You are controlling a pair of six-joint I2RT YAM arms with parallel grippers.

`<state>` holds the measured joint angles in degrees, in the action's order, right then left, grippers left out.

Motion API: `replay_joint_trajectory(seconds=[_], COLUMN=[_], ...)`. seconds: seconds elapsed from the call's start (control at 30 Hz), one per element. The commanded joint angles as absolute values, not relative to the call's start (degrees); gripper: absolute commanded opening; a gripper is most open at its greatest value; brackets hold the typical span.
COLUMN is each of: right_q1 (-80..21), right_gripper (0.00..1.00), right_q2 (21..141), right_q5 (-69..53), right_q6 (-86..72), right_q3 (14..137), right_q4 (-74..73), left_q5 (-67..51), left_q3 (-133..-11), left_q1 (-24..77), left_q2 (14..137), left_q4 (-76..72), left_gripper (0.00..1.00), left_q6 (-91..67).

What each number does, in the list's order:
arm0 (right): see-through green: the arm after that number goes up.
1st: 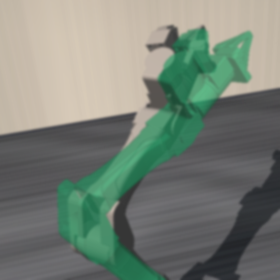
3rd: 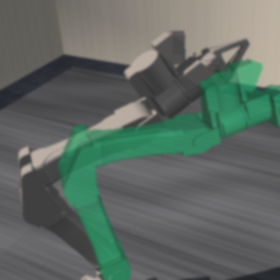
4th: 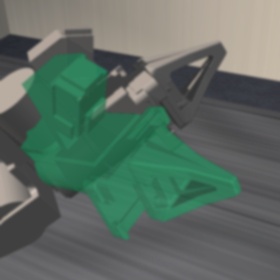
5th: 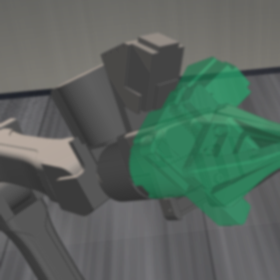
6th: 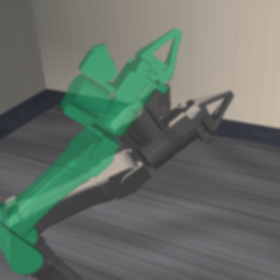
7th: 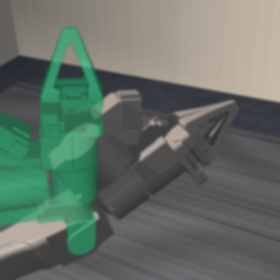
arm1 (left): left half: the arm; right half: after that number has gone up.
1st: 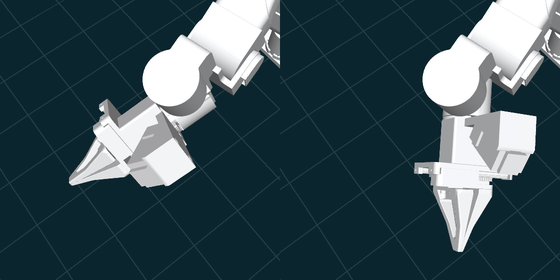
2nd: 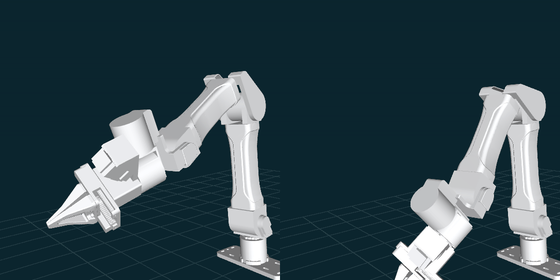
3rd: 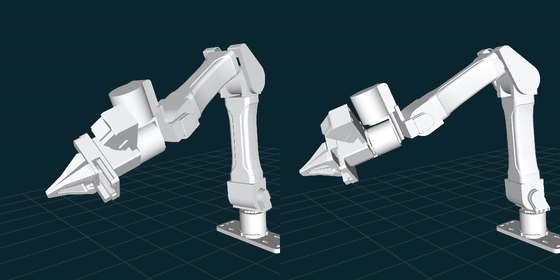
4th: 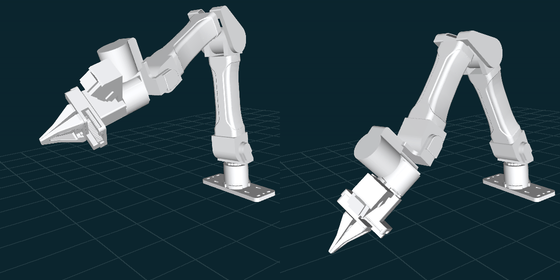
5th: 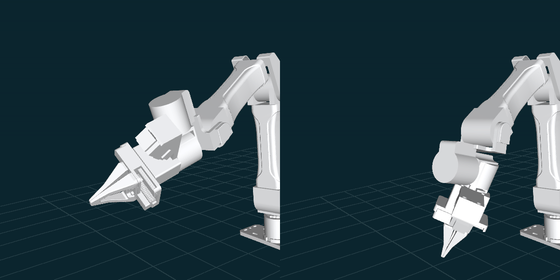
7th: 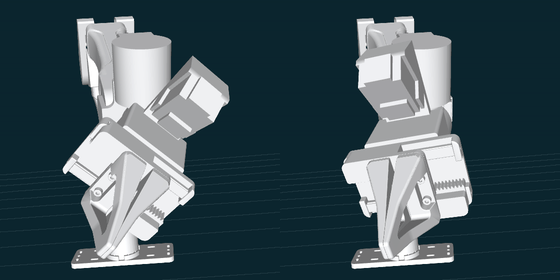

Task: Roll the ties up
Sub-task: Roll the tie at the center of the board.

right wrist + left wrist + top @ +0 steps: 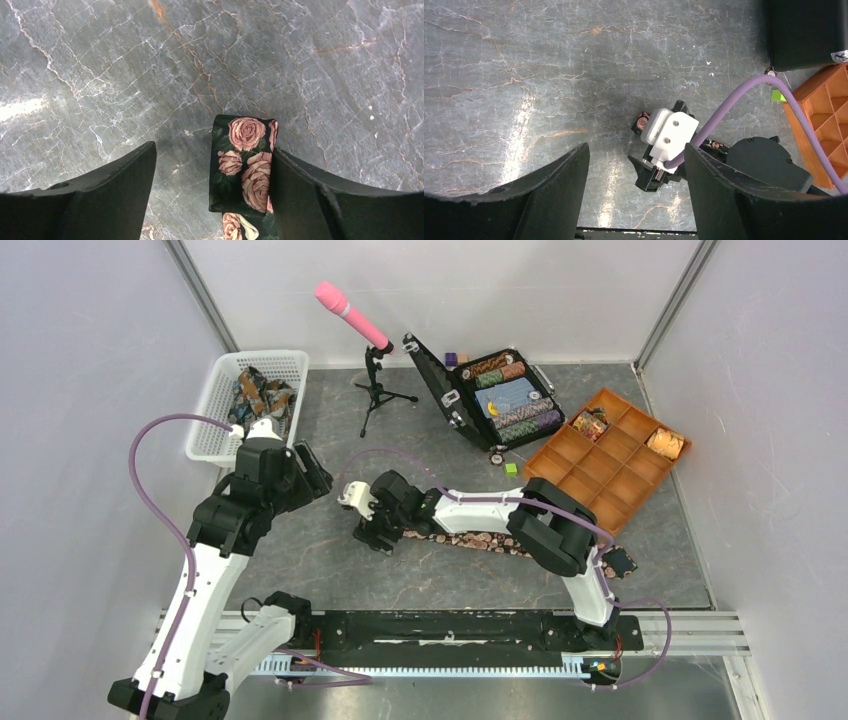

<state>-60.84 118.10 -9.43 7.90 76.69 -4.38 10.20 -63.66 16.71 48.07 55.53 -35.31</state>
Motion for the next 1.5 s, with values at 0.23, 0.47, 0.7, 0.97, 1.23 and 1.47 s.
replay_joint_trajectory(seconds=[0.23,0.47,0.7,0.97,1.23,1.47], right_q1=[-57.7,-54.8,-51.2,-51.1,-51.1,-51.1], right_gripper=[0.91,0.77,0.45,0.35,0.36,0.35], right_q2=[108.6,101.5,94.0,97.7,101.4,103.8], right_q5=[-8.5,-3.8,-10.0,-17.4,-19.0,-18.5], right_q6=[-5.4,-19.7,-38.3,-49.2,-52.5,-52.7], right_q3=[72.8,63.6,49.0,44.7,44.9,46.1], right_q4=[4.2,7.6,21.2,34.4,37.4,37.1], left_q5=[8.9,5.1,-4.1,-4.2,-2.8,-2.0], left_q3=[-62.8,-58.7,-49.4,-42.0,-38.3,-35.3], left_q1=[16.4,16.4,16.4,16.4,16.4,16.3], left_q2=[48.4,50.0,54.7,58.3,58.8,59.3], left_q4=[52.2,45.4,31.0,21.1,18.5,16.8], left_gripper=[0.76,0.76,0.73,0.72,0.72,0.72], left_q6=[-35.1,-36.2,-39.8,-42.6,-43.0,-43.8])
